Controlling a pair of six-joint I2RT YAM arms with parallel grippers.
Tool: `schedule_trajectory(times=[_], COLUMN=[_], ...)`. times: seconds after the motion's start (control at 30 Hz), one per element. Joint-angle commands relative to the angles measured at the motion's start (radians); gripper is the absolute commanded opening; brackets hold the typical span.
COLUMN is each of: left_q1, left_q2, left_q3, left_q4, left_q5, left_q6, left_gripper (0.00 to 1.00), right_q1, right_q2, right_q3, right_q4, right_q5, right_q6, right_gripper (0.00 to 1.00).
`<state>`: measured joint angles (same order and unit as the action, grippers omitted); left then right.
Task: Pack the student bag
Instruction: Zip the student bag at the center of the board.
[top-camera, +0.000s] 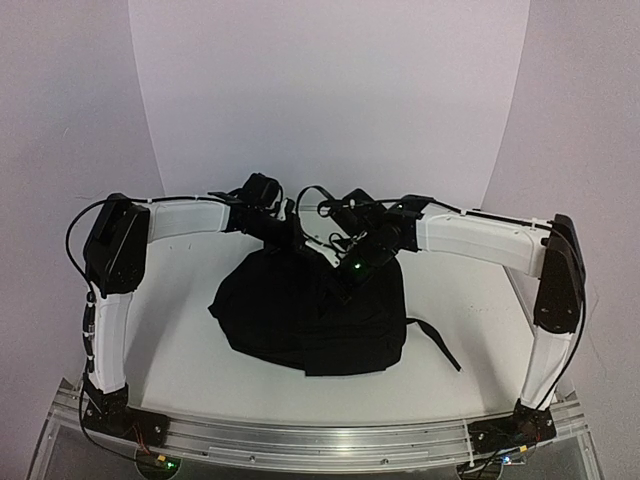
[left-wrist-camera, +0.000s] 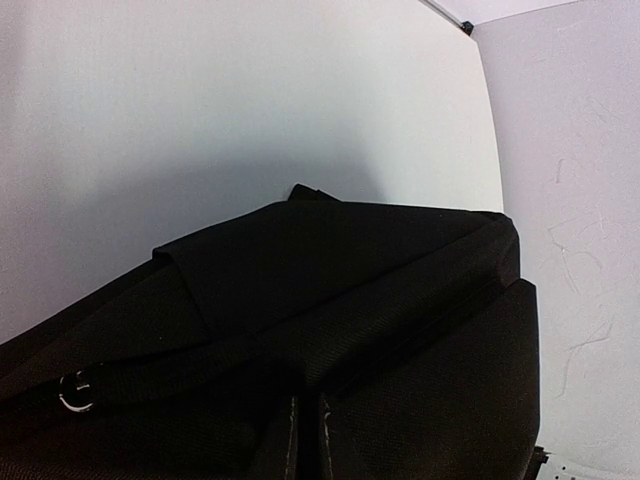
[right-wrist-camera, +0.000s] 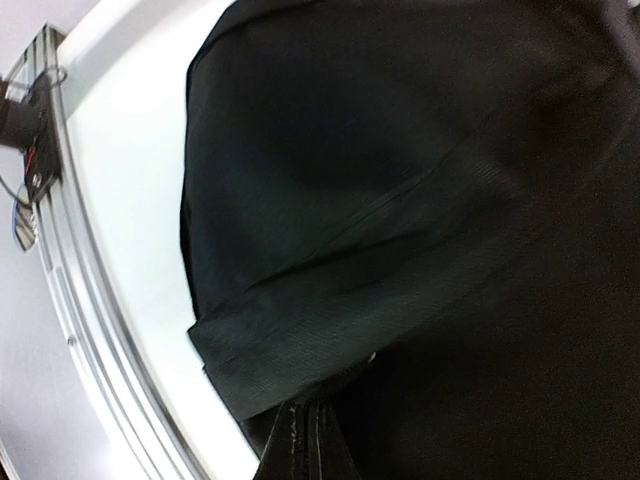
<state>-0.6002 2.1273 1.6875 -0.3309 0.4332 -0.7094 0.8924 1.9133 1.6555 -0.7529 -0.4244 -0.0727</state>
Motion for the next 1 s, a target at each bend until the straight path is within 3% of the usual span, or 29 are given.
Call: schedule_trajectory(times=[0.0, 0.5, 0.8, 0.97], left_q1=[0.049, 0.088, 0.091, 0.091], left_q2=[-0.06, -0.064, -0.105, -0.162], left_q3=[0.005, -0.002, -0.056, -0.126], left_q4=[0.078, 0.066, 0.066, 0.065], left_q5=[-0.077, -0.077, -0.081, -0.112], left_q6=[-0.01, 0.003, 0.014, 0.028], left_gripper=[0.0, 0.0, 0.0, 0.0], right_q1=[0.031, 0.067, 0.06, -0.009], right_q2=[-0.073, -0.123, -0.151, -0.167], right_q3=[-0.045, -0.227, -0.249, -0.249], right_q4=[-0.07, -0.08, -0.083, -0.083], right_q5=[-0.088, -0.119, -0.027, 0.045], right_q6=[-0.035, -0.113, -0.115, -0.109], right_gripper=[0.0, 0.0, 0.0, 0.0])
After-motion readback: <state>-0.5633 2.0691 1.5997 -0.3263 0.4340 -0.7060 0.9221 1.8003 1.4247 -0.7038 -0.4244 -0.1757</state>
